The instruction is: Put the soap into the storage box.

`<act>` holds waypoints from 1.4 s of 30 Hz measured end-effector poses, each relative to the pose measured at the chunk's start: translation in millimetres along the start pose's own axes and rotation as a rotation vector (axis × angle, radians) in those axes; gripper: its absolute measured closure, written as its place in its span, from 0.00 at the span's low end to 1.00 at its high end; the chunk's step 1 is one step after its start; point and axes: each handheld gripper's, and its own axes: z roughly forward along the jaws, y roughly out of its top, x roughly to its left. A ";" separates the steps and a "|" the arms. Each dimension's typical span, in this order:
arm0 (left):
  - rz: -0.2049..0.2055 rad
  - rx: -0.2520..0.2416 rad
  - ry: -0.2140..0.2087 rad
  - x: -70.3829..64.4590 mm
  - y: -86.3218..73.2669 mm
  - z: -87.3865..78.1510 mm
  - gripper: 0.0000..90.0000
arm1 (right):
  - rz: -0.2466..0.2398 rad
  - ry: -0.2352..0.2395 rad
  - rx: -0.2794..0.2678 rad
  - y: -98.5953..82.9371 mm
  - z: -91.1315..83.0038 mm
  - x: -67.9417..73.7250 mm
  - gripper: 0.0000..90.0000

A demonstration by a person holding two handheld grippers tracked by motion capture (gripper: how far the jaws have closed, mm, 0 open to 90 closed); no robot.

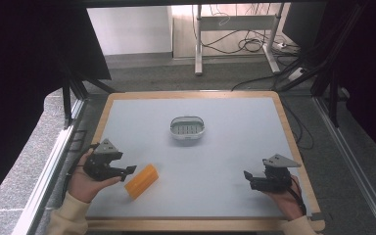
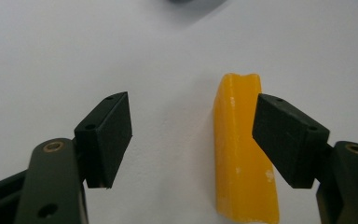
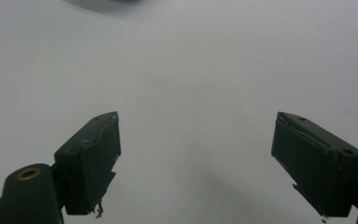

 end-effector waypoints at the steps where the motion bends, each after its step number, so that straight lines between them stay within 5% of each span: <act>1: 0.000 0.007 -0.001 -1.6 0.8 0.8 0.31 | 0.000 0.001 0.000 0.0 0.0 0.0 0.18; 30: 0.045 0.110 -0.040 -26.0 5.9 29.0 0.31 | 0.000 -0.006 0.012 -2.6 1.1 1.1 0.18; 42: 0.027 0.182 -0.040 -31.4 -1.2 45.5 0.34 | -0.003 -0.011 0.022 -3.3 2.1 1.6 0.18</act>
